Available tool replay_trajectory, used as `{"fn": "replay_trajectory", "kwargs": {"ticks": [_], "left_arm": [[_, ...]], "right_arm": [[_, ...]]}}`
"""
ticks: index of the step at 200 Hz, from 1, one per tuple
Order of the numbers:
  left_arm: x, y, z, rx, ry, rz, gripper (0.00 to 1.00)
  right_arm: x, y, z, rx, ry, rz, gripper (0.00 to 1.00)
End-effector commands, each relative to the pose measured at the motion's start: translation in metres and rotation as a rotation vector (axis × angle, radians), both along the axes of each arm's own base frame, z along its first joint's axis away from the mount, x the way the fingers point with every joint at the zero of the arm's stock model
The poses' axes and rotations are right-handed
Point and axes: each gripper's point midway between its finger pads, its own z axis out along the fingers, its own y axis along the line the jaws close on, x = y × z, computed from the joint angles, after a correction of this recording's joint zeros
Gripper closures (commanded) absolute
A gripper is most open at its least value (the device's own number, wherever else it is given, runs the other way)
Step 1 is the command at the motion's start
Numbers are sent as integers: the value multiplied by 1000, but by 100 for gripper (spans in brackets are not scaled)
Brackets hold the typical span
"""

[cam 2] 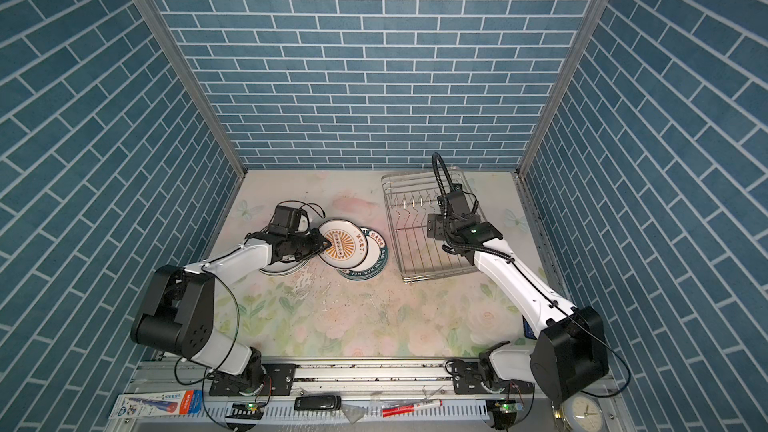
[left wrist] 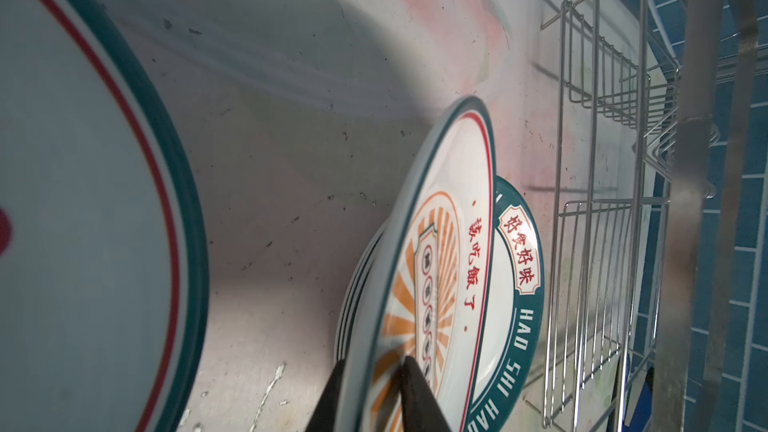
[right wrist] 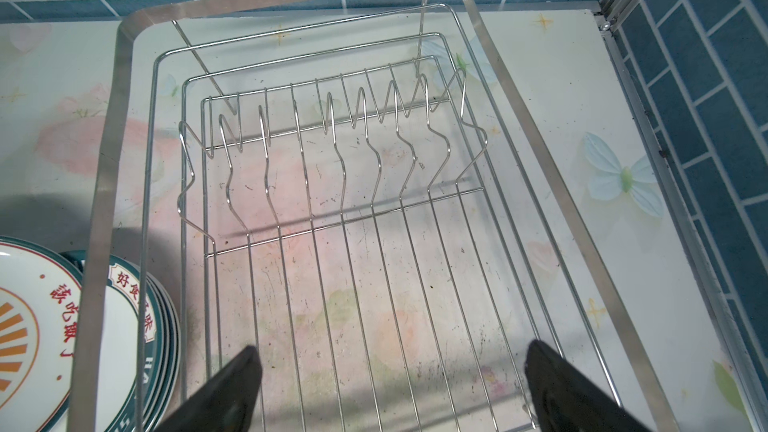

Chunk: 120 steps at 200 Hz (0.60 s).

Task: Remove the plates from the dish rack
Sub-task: 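Lower the orange-sunburst plate onto the green-rimmed plate stack with the left gripper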

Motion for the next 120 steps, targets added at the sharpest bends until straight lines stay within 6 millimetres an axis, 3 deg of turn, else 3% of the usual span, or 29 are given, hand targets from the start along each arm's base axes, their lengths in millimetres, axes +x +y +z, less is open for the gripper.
{"fn": "replay_trajectory", "kwargs": {"ticks": [1,120], "left_arm": [[-4,5,-8,32,29,2,75],[-2,-2,-17,20,67,-33,65]], "right_arm": [[1,0,15,14,-38,17,1],[2,10,8,43,4,58,1]]}}
